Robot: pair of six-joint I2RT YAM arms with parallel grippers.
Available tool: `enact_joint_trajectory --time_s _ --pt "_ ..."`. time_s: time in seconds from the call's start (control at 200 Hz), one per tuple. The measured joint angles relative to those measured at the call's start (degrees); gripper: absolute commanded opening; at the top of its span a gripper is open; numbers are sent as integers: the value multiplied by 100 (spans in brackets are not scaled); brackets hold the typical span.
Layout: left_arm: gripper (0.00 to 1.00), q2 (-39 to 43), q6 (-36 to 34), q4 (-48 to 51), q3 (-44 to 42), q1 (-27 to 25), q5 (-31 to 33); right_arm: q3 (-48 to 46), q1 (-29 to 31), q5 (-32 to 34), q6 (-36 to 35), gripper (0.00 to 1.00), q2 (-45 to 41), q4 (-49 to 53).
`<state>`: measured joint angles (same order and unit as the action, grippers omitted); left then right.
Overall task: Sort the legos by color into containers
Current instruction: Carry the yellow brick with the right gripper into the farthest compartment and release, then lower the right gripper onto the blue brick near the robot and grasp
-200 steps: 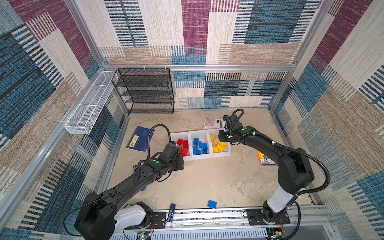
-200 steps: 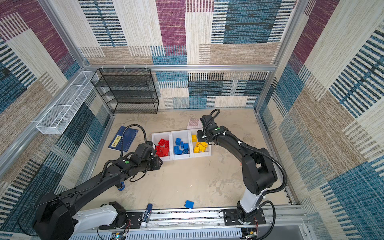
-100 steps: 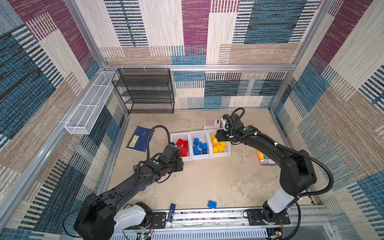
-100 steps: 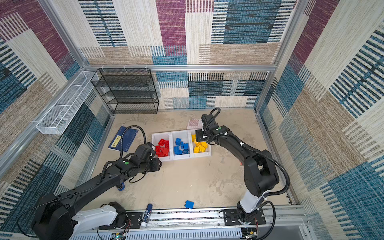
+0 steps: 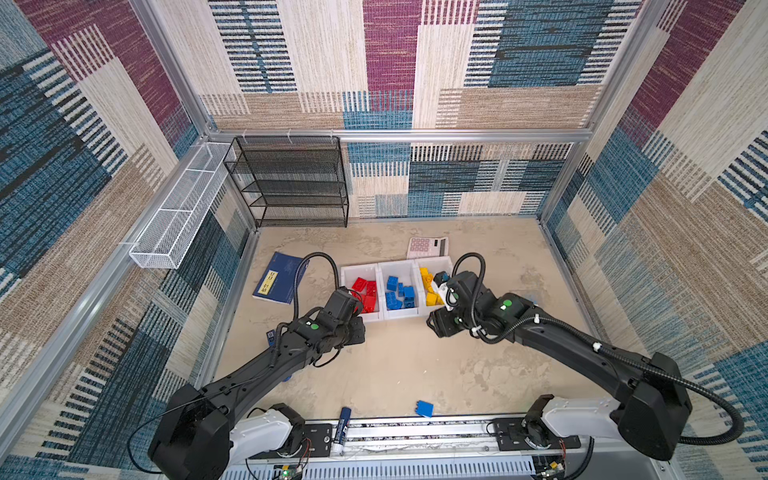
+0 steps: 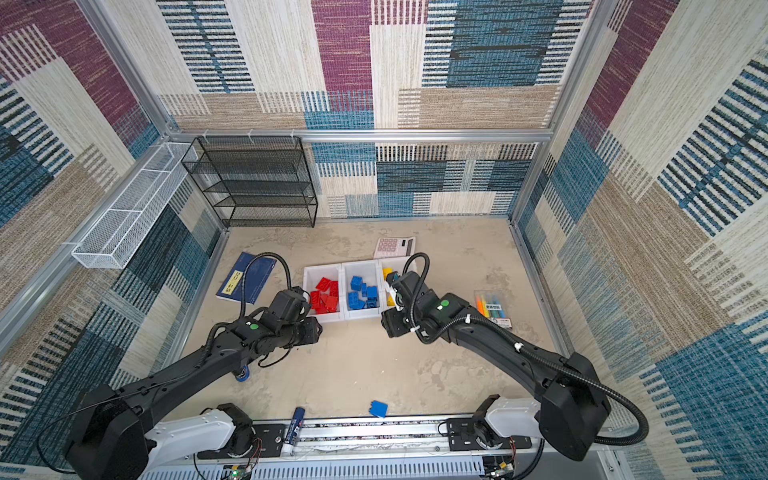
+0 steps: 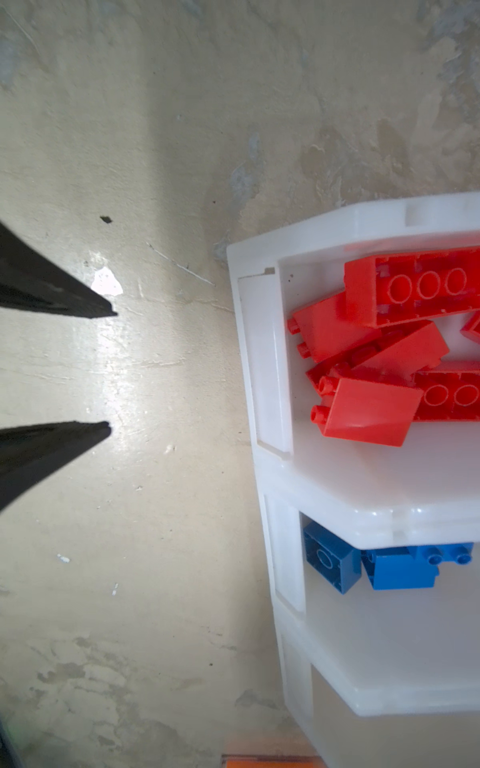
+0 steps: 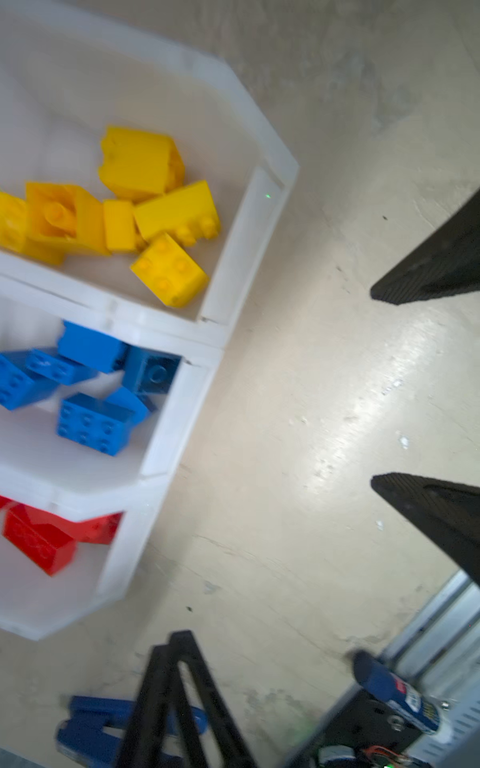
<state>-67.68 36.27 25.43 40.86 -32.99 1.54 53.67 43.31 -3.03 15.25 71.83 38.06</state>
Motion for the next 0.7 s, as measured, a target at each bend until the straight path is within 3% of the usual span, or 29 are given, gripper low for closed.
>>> enact_joint_trajectory --time_s 0.195,0.386,0.701 --pt "44 -22 105 -107 -109 66 -2 -743 1078 -240 468 65 -575 33" --pt "45 -24 166 -212 -192 133 -17 -1003 2142 -258 1019 65 -122 20" --pt "45 -22 173 -234 -264 214 -46 -905 2966 -146 1296 64 503 4"
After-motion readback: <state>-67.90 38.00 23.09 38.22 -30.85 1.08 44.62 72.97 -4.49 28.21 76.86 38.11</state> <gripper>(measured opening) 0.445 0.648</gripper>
